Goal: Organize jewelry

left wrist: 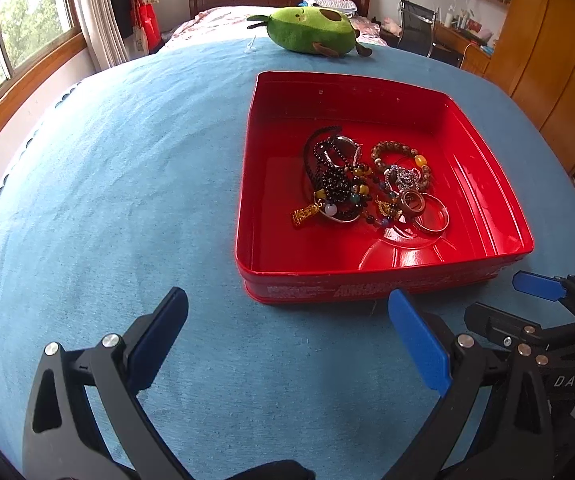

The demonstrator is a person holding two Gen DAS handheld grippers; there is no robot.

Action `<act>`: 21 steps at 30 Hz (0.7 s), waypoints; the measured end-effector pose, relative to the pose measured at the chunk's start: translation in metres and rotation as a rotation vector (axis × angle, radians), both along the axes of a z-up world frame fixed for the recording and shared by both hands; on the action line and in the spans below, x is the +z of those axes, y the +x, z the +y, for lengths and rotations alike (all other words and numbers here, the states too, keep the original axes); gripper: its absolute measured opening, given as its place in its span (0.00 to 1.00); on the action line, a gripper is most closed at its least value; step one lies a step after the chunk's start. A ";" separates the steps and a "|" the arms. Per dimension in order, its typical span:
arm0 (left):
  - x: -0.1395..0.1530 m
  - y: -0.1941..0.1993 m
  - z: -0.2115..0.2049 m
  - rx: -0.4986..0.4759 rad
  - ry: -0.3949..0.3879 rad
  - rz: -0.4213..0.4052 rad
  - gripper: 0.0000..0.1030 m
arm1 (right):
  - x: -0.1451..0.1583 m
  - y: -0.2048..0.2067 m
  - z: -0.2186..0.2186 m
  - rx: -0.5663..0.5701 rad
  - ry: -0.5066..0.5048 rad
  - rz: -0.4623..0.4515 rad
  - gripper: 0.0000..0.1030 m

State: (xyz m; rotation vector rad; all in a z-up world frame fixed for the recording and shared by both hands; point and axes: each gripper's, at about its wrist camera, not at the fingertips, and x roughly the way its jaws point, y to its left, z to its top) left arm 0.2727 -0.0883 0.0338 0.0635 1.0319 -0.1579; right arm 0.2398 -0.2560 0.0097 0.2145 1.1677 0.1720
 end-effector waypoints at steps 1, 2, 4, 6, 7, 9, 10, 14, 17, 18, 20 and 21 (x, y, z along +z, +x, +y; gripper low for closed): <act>0.000 0.000 0.001 0.003 0.002 -0.001 0.97 | 0.001 0.000 -0.001 -0.002 -0.001 -0.004 0.96; 0.000 0.000 0.001 0.004 0.003 -0.001 0.97 | 0.002 -0.001 -0.002 -0.005 -0.003 -0.008 0.96; -0.001 0.001 0.001 0.005 0.006 0.000 0.97 | 0.004 -0.001 -0.004 -0.009 -0.005 -0.015 0.96; -0.002 0.002 0.002 0.006 0.009 0.001 0.97 | 0.004 -0.001 -0.004 -0.010 -0.005 -0.017 0.96; -0.002 0.002 0.002 0.006 0.011 0.003 0.97 | 0.004 -0.001 -0.004 -0.009 -0.005 -0.018 0.96; -0.003 0.002 0.002 0.007 0.011 0.005 0.97 | 0.004 -0.001 -0.003 -0.005 -0.007 -0.017 0.96; -0.003 0.002 0.002 0.007 0.012 0.004 0.97 | 0.004 -0.001 -0.002 -0.003 -0.007 -0.017 0.96; -0.002 0.001 0.002 0.005 0.013 0.001 0.97 | 0.005 -0.002 -0.001 -0.001 -0.008 -0.019 0.96; -0.002 0.001 0.002 0.004 0.013 -0.001 0.97 | 0.004 -0.002 -0.001 -0.001 -0.009 -0.020 0.96; -0.002 0.001 0.001 0.004 0.013 -0.001 0.97 | 0.005 -0.002 -0.001 -0.001 -0.008 -0.019 0.96; -0.002 0.001 0.002 0.005 0.014 0.000 0.97 | 0.005 -0.002 -0.001 -0.001 -0.008 -0.019 0.96; -0.001 0.001 0.002 0.005 0.013 0.000 0.97 | 0.005 -0.002 -0.001 0.000 -0.008 -0.020 0.96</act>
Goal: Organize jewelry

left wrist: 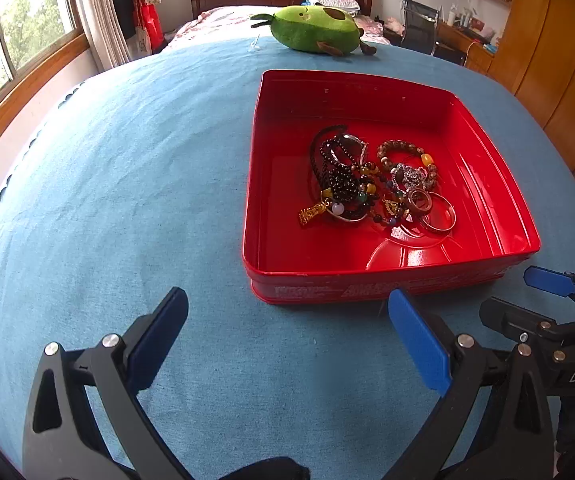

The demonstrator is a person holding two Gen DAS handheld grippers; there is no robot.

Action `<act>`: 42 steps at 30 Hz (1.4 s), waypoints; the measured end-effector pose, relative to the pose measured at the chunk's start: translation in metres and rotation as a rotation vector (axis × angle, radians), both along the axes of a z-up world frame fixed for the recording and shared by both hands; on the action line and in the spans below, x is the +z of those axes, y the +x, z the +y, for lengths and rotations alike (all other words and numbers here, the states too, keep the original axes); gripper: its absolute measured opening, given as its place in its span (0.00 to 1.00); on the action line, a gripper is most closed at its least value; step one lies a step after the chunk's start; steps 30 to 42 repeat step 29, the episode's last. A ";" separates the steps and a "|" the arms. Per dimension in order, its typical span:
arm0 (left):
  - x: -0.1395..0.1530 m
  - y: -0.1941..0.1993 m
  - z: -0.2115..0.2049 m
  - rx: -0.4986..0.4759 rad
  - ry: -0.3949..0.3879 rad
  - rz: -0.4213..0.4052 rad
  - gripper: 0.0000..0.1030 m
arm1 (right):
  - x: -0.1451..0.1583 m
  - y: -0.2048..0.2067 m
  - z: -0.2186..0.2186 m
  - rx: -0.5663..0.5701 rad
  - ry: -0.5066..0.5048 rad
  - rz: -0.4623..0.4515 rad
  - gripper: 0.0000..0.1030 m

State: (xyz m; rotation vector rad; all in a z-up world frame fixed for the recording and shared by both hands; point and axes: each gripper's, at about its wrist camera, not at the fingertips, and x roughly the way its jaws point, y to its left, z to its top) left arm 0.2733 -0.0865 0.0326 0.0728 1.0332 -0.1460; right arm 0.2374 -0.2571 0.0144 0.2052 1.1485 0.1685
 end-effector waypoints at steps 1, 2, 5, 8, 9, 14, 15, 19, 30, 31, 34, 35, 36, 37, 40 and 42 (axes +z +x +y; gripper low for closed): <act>0.000 0.000 0.000 -0.001 0.000 0.000 0.97 | 0.000 0.000 0.000 0.001 -0.001 -0.001 0.96; 0.000 0.000 0.000 -0.001 0.000 0.000 0.97 | 0.000 0.000 0.000 0.001 -0.001 -0.001 0.96; 0.000 0.000 0.000 -0.001 0.002 -0.001 0.97 | 0.000 0.000 0.001 0.002 -0.001 -0.001 0.96; 0.000 0.000 0.000 -0.001 0.001 0.001 0.97 | -0.001 0.001 0.001 0.002 -0.001 -0.001 0.96; 0.000 0.000 0.000 -0.001 0.002 0.001 0.97 | -0.001 0.001 0.001 0.002 -0.001 0.000 0.96; 0.000 0.000 0.000 -0.002 0.003 0.002 0.97 | -0.002 0.001 0.001 0.004 -0.002 0.003 0.96; 0.000 0.000 0.000 -0.001 0.003 0.001 0.97 | -0.002 0.001 0.002 0.004 -0.003 0.004 0.96; -0.002 0.001 0.000 0.003 0.004 -0.002 0.97 | -0.003 0.001 0.002 0.006 -0.004 0.003 0.96; -0.002 0.000 -0.001 -0.004 0.006 -0.002 0.97 | -0.002 0.001 0.001 0.007 -0.003 0.001 0.96; -0.002 0.000 -0.001 -0.004 0.006 -0.002 0.97 | -0.002 0.001 0.001 0.007 -0.003 0.001 0.96; -0.002 0.000 -0.001 -0.004 0.006 -0.002 0.97 | -0.002 0.001 0.001 0.007 -0.003 0.001 0.96; -0.002 0.000 -0.001 -0.004 0.006 -0.002 0.97 | -0.002 0.001 0.001 0.007 -0.003 0.001 0.96; -0.002 0.000 -0.001 -0.004 0.006 -0.002 0.97 | -0.002 0.001 0.001 0.007 -0.003 0.001 0.96; -0.002 0.000 -0.001 -0.004 0.006 -0.002 0.97 | -0.002 0.001 0.001 0.007 -0.003 0.001 0.96; -0.002 0.000 -0.001 -0.004 0.006 -0.002 0.97 | -0.002 0.001 0.001 0.007 -0.003 0.001 0.96; -0.002 0.000 -0.001 -0.004 0.006 -0.002 0.97 | -0.002 0.001 0.001 0.007 -0.003 0.001 0.96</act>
